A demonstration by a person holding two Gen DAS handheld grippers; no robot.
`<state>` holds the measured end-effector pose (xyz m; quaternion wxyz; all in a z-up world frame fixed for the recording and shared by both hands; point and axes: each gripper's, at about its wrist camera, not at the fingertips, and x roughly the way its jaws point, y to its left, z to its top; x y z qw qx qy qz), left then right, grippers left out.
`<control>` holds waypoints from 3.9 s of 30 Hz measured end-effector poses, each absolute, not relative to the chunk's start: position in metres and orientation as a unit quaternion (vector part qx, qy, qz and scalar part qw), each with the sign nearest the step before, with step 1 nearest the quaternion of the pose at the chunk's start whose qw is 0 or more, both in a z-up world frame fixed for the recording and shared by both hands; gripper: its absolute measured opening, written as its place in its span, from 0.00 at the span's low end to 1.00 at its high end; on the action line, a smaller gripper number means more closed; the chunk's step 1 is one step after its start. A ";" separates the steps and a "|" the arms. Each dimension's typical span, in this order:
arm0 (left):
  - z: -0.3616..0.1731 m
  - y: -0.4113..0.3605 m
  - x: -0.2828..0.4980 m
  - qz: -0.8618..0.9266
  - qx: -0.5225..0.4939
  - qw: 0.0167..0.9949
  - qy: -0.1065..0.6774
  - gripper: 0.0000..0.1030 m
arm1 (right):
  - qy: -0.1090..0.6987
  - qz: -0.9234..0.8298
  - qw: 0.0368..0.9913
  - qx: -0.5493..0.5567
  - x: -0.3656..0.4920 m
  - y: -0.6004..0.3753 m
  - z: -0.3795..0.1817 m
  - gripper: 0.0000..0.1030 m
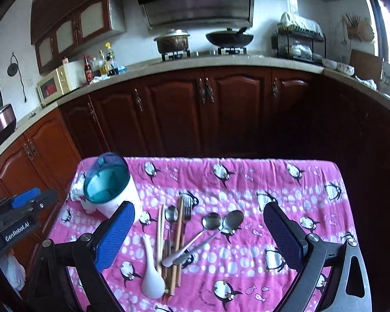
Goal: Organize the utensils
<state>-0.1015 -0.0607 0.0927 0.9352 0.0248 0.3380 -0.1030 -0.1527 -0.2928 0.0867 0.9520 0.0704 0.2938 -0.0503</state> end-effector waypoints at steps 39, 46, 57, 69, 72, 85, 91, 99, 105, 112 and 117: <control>0.118 -0.058 -0.119 -0.116 0.014 0.943 0.310 0.49 | 0.259 -0.041 0.964 0.045 -0.171 -0.272 0.116 0.96; 0.117 -0.058 -0.119 -0.117 0.013 0.943 0.311 0.49 | 0.258 -0.042 0.964 0.044 -0.170 -0.271 0.115 0.96; 0.116 -0.058 -0.118 -0.117 0.015 0.943 0.312 0.49 | 0.261 -0.042 0.963 0.042 -0.168 -0.268 0.111 0.96; 0.113 -0.060 -0.115 -0.115 0.014 0.941 0.317 0.49 | 0.263 -0.043 0.963 0.044 -0.167 -0.270 0.109 0.96; 0.111 -0.060 -0.115 -0.115 0.014 0.941 0.318 0.49 | 0.264 -0.044 0.963 0.043 -0.166 -0.270 0.108 0.96; 0.108 -0.062 -0.115 -0.119 0.010 0.940 0.320 0.49 | 0.265 -0.045 0.962 0.043 -0.166 -0.271 0.108 0.96; 0.108 -0.061 -0.114 -0.122 0.009 0.939 0.322 0.49 | 0.264 -0.046 0.963 0.041 -0.166 -0.271 0.109 0.96; 0.108 -0.061 -0.114 -0.121 0.010 0.939 0.320 0.49 | 0.264 -0.047 0.963 0.040 -0.166 -0.271 0.110 0.96; 0.109 -0.062 -0.115 -0.123 0.008 0.938 0.323 0.49 | 0.265 -0.051 0.962 0.042 -0.166 -0.273 0.110 0.96; 0.109 -0.063 -0.112 -0.127 0.008 0.936 0.328 0.49 | 0.271 -0.051 0.960 0.041 -0.162 -0.273 0.107 0.96; 0.108 -0.065 -0.111 -0.129 0.010 0.935 0.331 0.49 | 0.274 -0.050 0.960 0.043 -0.161 -0.274 0.105 0.96</control>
